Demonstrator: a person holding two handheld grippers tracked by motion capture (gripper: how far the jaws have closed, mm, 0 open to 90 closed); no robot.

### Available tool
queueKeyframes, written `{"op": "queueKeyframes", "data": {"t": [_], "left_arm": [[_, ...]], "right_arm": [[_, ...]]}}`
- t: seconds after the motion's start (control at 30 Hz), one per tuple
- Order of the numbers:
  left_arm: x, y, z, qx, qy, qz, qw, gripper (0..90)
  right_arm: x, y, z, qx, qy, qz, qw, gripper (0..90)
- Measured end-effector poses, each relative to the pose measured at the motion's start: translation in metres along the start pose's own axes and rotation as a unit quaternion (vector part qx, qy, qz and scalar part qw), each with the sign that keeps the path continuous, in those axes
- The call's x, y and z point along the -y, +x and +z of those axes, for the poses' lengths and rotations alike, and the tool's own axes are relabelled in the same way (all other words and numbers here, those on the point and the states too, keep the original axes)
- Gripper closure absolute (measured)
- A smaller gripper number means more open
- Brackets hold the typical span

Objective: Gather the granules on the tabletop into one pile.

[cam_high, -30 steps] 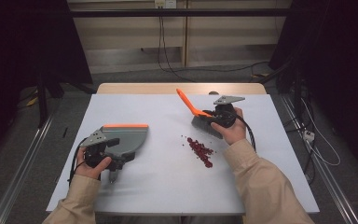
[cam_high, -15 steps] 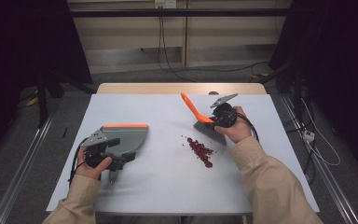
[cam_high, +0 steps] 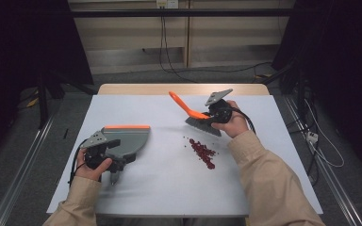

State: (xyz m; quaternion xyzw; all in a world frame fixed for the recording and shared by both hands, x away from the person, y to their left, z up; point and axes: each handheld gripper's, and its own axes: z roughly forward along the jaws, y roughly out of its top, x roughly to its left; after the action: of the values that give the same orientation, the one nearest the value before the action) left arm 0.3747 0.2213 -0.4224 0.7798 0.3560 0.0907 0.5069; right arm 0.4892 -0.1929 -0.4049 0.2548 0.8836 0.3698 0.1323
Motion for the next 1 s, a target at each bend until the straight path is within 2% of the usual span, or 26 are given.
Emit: {"op": "queueKeyframes", "data": {"t": [0.03, 0.1, 0.17, 0.2, 0.23, 0.3, 0.33, 0.4, 0.5, 0.57, 0.6, 0.83, 0.93, 1.0], "left_arm": [[0.0, 0.0, 0.0, 0.0, -0.003, -0.003, 1.0, 5.5], [0.001, 0.002, -0.001, -0.003, -0.004, -0.003, 1.0, 5.5], [0.001, 0.003, -0.002, -0.004, -0.003, -0.004, 1.0, 5.5], [0.002, 0.004, -0.003, -0.005, -0.004, -0.006, 1.0, 5.5], [0.002, 0.004, -0.003, -0.005, -0.003, -0.007, 1.0, 5.5], [0.003, 0.005, -0.004, -0.008, -0.003, -0.007, 0.9999, 5.5], [0.003, 0.005, -0.005, -0.008, -0.003, -0.007, 0.9999, 5.5], [0.002, 0.004, -0.005, -0.009, -0.004, -0.007, 0.9999, 5.5], [0.003, 0.004, -0.005, -0.01, -0.003, -0.007, 0.9999, 5.5], [0.003, 0.004, -0.005, -0.01, -0.002, -0.007, 0.9999, 5.5], [0.003, 0.004, -0.005, -0.01, -0.003, -0.007, 0.9999, 5.5], [0.002, 0.002, -0.004, -0.01, -0.001, -0.005, 0.9999, 5.5], [0.002, 0.002, -0.003, -0.009, 0.0, -0.003, 1.0, 5.5], [0.002, 0.002, -0.003, -0.008, 0.002, -0.001, 1.0, 5.5]], "right_arm": [[-0.002, 0.0, 0.004, -0.006, -0.004, -0.003, 1.0, 71.0], [-0.006, 0.001, 0.016, -0.021, -0.012, -0.042, 0.9988, 70.9], [-0.006, 0.004, 0.028, -0.034, -0.003, -0.062, 0.9975, 70.9], [-0.005, 0.006, 0.032, -0.047, -0.009, -0.068, 0.9965, 70.9], [-0.006, 0.008, 0.033, -0.06, -0.011, -0.075, 0.9953, 71.0], [-0.007, 0.014, 0.031, -0.066, 0.006, -0.105, 0.9922, 71.0], [-0.007, 0.015, 0.029, -0.069, 0.01, -0.111, 0.9914, 71.0], [-0.004, 0.019, 0.024, -0.089, 0.017, -0.127, 0.9877, 70.9], [0.001, 0.025, 0.015, -0.106, 0.023, -0.136, 0.9847, 70.9], [0.005, 0.028, 0.01, -0.11, 0.027, -0.135, 0.9843, 70.9], [0.006, 0.031, 0.007, -0.116, 0.027, -0.142, 0.9827, 70.9], [0.013, 0.045, -0.004, -0.129, 0.017, -0.139, 0.9817, 70.9], [0.009, 0.044, -0.008, -0.121, 0.0, -0.132, 0.9838, 70.9], [0.009, 0.04, -0.013, -0.11, -0.014, -0.113, 0.9874, 70.9]]}}
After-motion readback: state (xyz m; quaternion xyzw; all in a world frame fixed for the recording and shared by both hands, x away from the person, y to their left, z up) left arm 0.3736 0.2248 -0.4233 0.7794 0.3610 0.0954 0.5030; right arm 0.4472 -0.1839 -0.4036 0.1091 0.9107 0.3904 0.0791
